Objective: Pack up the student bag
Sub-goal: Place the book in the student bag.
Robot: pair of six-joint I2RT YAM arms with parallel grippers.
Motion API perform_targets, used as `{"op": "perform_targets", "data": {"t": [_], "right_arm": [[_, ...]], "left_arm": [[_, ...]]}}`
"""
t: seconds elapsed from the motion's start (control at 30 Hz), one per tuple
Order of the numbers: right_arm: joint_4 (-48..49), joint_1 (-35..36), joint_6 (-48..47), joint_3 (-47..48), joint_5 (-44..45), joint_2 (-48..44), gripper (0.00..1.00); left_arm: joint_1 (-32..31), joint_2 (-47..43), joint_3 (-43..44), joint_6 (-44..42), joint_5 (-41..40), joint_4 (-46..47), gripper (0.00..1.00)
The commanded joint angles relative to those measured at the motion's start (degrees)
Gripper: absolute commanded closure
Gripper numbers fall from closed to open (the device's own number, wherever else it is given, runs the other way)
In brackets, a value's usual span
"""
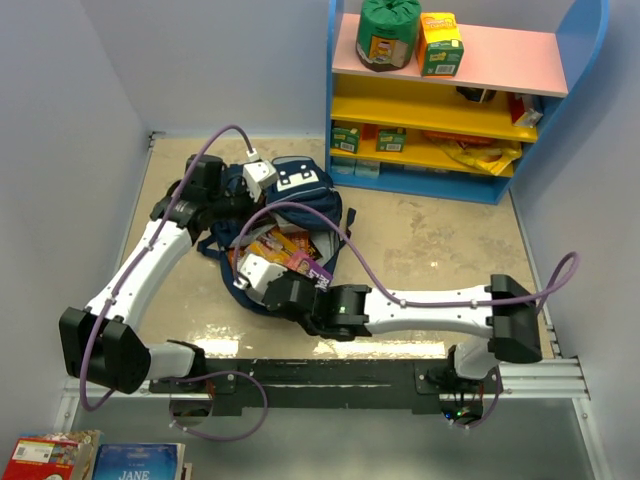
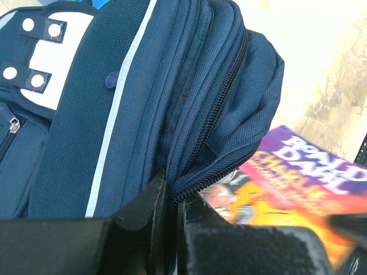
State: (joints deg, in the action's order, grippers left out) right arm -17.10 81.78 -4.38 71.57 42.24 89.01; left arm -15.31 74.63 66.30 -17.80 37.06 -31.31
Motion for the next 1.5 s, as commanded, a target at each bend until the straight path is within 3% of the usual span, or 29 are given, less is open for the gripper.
{"op": "perform_targets", "data": {"t": [0.0, 0.3, 0.47, 0.57, 0.67, 0.7, 0.77, 0.87, 0.9, 0.93, 1.03, 1.07, 1.13, 1.47], "right_arm": [[8.22, -1.09, -11.51, -2.66, -10.41, 3.27, 1.0], [20.06, -3.2, -25.31, -5.92, -9.82, 10.21, 1.0], [26.23, -6.19, -34.09, -1.62, -7.79, 16.1, 1.0], [29.05, -8.12, -34.82, 1.19, -5.86, 19.61, 1.0], [27.57, -9.0, -30.62, 4.09, -2.08, 21.55, 0.77], [24.26, -8.92, -28.42, 4.89, -2.16, 21.12, 0.65], [21.68, -9.0, -21.13, 5.6, -3.73, 19.28, 0.54], [18.95, -9.0, -12.78, 3.06, -8.2, 12.7, 0.25], [18.51, -8.92, -10.67, 1.92, -10.4, 10.85, 0.24], [18.51, -9.09, -7.17, -0.44, -11.73, 7.26, 0.25], [18.51, -9.0, -1.36, -4.93, -16.13, 3.03, 0.51], [18.68, -8.92, -0.2, -6.17, -16.48, 2.57, 0.72], [20.17, -9.09, 2.87, -9.41, -16.4, 1.96, 0.97], [25.1, -9.7, 15.53, -14.79, -20.71, 6.25, 1.0]], "left_arm": [[0.37, -3.88, 3.48, -0.92, 5.04, 3.8, 1.0], [0.37, -4.32, 3.13, -2.94, 7.76, 1.08, 1.0], [0.37, -4.41, 3.04, -3.9, 8.64, -0.33, 1.0], [0.37, -4.49, 2.87, -4.7, 8.64, -1.38, 1.0], [0.28, -4.84, 2.43, -5.14, 7.86, -1.56, 1.0], [0.28, -4.76, 2.17, -5.05, 7.68, -1.56, 1.0], [0.28, -4.67, 2.16, -5.14, 7.59, -1.47, 1.0], [0.37, -4.58, 2.25, -5.31, 6.54, -1.47, 1.0], [0.37, -4.58, 2.34, -5.31, 6.27, -1.39, 1.0], [0.28, -4.58, 2.34, -5.4, 6.1, -1.3, 1.0], [0.37, -4.67, 2.16, -5.31, 5.92, -1.3, 1.0], [0.37, -4.76, 1.9, -5.05, 6.01, -1.21, 1.0], [0.28, -4.85, 1.73, -4.61, 6.01, -0.77, 1.0], [0.37, -4.67, 2.6, -4.61, 5.4, -0.95, 1.0]]}}
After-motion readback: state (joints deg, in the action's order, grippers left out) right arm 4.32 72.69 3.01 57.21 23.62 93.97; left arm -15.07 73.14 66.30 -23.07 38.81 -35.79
